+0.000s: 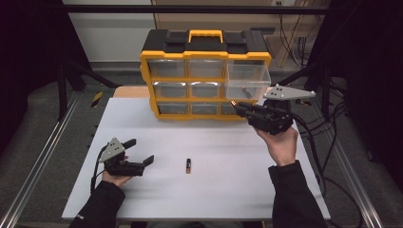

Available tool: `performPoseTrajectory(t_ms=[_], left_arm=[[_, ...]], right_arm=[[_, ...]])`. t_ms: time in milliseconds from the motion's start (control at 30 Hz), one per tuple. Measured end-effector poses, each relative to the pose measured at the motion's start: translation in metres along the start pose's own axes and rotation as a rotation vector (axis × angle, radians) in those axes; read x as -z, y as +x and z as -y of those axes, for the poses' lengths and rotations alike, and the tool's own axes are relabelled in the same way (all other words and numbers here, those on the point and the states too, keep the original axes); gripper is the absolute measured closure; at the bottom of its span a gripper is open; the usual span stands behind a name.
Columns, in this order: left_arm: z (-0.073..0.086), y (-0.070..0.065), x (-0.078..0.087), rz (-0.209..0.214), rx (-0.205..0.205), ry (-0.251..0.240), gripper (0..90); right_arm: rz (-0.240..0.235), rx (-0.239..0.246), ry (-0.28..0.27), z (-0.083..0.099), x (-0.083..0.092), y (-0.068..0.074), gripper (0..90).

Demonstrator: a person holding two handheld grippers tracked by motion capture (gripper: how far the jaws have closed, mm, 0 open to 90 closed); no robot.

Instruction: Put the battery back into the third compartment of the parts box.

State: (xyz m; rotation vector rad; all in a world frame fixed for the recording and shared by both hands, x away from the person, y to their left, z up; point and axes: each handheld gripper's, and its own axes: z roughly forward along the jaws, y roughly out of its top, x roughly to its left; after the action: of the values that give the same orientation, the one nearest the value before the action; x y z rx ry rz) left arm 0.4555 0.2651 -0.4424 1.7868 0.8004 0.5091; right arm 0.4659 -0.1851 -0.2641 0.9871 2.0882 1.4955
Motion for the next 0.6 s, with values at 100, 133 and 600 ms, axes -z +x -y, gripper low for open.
performPoseTrajectory(t_ms=[100, 133, 600], left_arm=[[0.0, 0.0, 0.0, -0.001, -0.003, 0.004, 0.9], [0.0, 0.0, 0.0, 0.0, -0.002, 0.003, 0.9], [0.0, 0.001, 0.0, 0.0, 0.0, 0.002, 0.9]], right_arm=[[0.01, 0.003, -0.009, -0.009, 0.003, -0.001, 77.1], [0.013, 0.005, -0.013, -0.012, 0.004, -0.001, 77.1], [0.092, 0.018, -0.025, -0.054, 0.005, -0.015, 77.1]])
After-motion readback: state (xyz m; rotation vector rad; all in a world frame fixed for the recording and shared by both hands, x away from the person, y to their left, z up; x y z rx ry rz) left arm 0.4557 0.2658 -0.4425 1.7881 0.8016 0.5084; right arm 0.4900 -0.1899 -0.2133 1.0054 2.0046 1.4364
